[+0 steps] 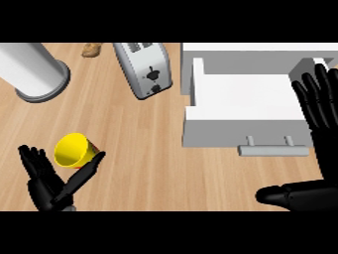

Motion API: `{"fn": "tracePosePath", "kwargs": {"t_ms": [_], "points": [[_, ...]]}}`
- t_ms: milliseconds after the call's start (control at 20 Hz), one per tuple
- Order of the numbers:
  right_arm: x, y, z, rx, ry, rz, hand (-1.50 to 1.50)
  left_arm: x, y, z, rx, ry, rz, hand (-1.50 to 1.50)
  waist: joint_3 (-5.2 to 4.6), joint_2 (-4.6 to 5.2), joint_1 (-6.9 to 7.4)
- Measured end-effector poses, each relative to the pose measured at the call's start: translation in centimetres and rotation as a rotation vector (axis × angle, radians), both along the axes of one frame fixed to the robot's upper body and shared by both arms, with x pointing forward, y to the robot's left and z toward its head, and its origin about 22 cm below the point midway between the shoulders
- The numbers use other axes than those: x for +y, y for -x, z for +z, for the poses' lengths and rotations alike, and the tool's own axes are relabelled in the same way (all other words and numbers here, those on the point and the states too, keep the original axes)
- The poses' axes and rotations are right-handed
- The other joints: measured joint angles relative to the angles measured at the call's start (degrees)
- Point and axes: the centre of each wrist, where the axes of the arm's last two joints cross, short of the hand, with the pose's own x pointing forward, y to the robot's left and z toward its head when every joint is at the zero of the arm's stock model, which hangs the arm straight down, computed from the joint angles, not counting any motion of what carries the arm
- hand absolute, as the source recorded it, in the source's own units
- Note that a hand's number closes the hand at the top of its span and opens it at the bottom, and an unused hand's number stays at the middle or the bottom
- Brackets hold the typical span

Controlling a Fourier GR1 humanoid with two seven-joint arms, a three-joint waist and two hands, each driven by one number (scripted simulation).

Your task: Pick up the cup, place it into the drawer and close the drawer

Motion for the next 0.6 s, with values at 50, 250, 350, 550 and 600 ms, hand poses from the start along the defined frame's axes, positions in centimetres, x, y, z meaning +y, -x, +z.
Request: {"fn": "tracePosePath", "kwargs": {"t_ms": [50, 250, 350, 550, 600], "points": [[0.2, 0.1, -0.2, 0.002, 0.005, -0.001, -1.5, 0.1, 0.6, -0.3, -0.001, -0.001, 0.004, -1.5, 0.01, 0.0, 0.02], [0.3, -0.3, -0.1, 0.002, 0.003, 0.009, -1.5, 1.1, 0.0, -1.6, -0.008, 0.002, 0.023, -1.5, 0.0, 0.0, 0.01], [-0.1, 0.0, -0.2, 0.002, 0.001, 0.012, -1.5, 1.6, 0.4, -2.8, -0.004, 0.003, 0.028, -1.5, 0.01, 0.01, -0.02], [0.5, 0.4, 0.2, 0.002, 0.004, 0.019, -1.5, 2.3, 0.7, -4.2, 0.003, 0.013, 0.037, -1.5, 0.01, 0.01, -0.03], [0.4, 0.5, 0.1, 0.004, 0.004, 0.017, -1.5, 2.4, 0.7, -4.6, 0.006, 0.014, 0.038, -1.5, 0.0, 0.01, -0.03]]}}
